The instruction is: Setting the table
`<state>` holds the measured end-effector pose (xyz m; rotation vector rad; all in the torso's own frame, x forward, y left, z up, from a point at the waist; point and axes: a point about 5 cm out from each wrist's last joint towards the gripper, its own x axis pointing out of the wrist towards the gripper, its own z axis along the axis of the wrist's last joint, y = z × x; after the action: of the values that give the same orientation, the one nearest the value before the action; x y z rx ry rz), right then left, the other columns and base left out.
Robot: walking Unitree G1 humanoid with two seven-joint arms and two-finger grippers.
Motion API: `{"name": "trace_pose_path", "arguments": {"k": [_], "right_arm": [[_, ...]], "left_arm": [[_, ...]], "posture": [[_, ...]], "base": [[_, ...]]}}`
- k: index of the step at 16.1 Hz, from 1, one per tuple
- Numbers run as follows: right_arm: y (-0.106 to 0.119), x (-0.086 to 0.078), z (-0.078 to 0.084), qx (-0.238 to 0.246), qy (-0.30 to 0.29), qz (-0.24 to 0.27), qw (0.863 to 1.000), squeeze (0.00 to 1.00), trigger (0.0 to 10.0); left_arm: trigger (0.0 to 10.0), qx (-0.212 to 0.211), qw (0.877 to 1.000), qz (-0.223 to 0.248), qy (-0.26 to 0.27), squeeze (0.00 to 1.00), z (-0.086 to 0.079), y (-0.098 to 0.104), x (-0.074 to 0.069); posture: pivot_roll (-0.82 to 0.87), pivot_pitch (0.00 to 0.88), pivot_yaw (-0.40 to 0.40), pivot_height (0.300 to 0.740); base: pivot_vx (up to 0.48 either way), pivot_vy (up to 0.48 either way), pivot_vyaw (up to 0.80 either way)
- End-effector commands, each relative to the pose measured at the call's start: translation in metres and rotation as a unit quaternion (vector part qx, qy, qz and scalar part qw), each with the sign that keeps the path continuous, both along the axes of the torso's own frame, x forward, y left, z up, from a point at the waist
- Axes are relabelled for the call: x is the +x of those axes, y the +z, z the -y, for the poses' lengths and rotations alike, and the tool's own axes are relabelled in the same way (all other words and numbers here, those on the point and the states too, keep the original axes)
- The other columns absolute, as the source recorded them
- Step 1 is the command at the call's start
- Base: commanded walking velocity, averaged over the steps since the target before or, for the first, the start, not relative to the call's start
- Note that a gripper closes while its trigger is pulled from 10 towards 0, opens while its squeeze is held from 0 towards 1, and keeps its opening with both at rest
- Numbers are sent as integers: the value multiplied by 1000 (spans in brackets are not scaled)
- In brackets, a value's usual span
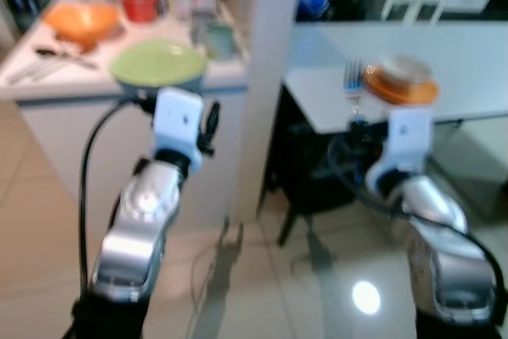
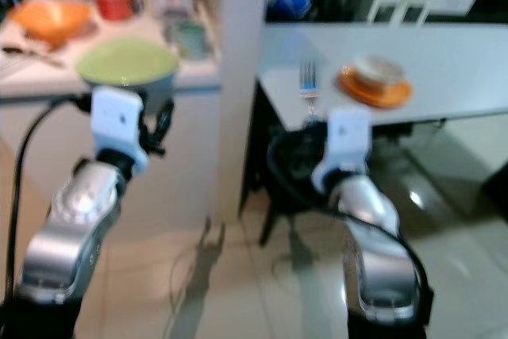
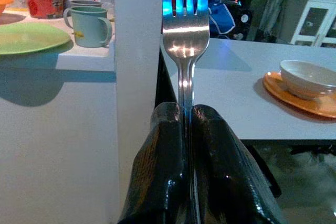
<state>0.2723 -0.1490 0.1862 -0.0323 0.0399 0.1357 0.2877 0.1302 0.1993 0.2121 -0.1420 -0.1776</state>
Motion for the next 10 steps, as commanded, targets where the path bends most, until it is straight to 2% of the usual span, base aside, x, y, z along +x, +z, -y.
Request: {"name": "trace_pose_path", "arguments": {"k": [1,4,6,10], "right_arm": [[3,1,10,-1,-21,5,1000,0,10000],[2,3,11,13,-26,-6,1000,0,10000],[1,4,12,16,-27,-10,999,0,10000],[-1,4,12,29,-36,-13,999,0,10000]], "left_arm": [[10000,0,1000,4,-3,0,4,3,0],[10000,-6,1000,7,-13,0,0,4,3],[10000,-8,1000,15,-21,0,3,6,4],[10000,-10,999,16,-36,0,3,8,4]], "posture": [[-65,0,-45,740],[-79,0,-38,740],[-64,0,-38,740],[-62,0,-40,740]], "base": [[0,0,0],[0,0,0],[122,0,-800],[322,0,-800]]}}
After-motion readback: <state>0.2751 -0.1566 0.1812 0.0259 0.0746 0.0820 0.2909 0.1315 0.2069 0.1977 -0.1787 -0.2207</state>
